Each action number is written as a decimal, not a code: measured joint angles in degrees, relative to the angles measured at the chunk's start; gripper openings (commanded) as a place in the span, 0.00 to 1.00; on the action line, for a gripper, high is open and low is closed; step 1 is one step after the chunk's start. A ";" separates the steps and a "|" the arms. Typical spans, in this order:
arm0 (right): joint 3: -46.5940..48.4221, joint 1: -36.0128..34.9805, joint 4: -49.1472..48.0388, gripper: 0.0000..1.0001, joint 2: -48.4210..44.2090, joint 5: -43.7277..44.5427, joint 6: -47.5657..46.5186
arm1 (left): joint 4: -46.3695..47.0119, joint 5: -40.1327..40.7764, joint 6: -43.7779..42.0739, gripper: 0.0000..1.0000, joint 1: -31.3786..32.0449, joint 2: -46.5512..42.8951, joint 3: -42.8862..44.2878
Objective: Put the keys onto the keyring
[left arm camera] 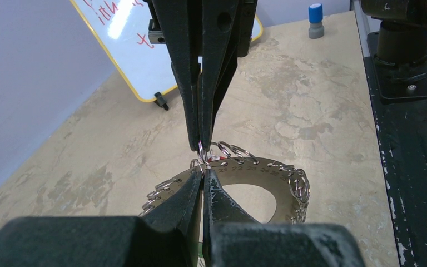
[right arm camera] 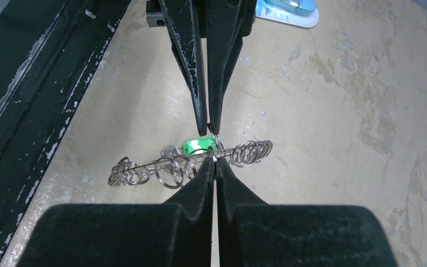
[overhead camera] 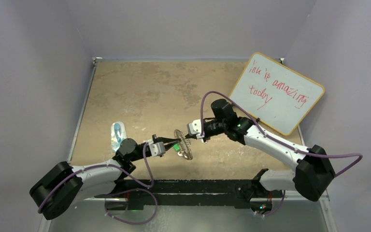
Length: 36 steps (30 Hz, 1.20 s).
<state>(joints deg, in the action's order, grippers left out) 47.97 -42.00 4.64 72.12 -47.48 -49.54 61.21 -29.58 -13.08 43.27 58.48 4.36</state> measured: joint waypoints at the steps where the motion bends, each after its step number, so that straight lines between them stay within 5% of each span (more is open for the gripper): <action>1: 0.22 0.00 0.11 0.00 0.13 0.00 0.11 | 0.00 0.00 -0.02 0.00 0.00 0.00 0.00; 3: 0.46 0.00 0.20 0.00 0.42 -0.04 0.70 | -0.15 0.11 0.00 0.04 0.00 -0.17 0.00; 9: 0.00 0.00 -4.39 0.00 0.44 0.57 8.50 | -4.35 3.39 -0.04 0.55 0.04 -4.33 0.07; 10: -0.35 0.00 -5.66 0.00 0.35 0.66 10.43 | -5.38 4.02 -0.26 0.56 0.04 -5.51 0.15; 18: -3.63 0.00 -13.73 0.00 0.15 0.98 25.59 | -10.19 5.09 0.20 0.33 0.04 -10.78 0.90; 36: -14.25 0.26 -35.78 0.00 0.35 -2.08 51.39 | -8.00 4.76 2.93 0.21 0.39 -6.23 0.33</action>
<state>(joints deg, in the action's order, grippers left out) 33.71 -41.74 -31.14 72.47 -49.56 1.85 53.21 -24.82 -10.15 43.66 52.25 4.69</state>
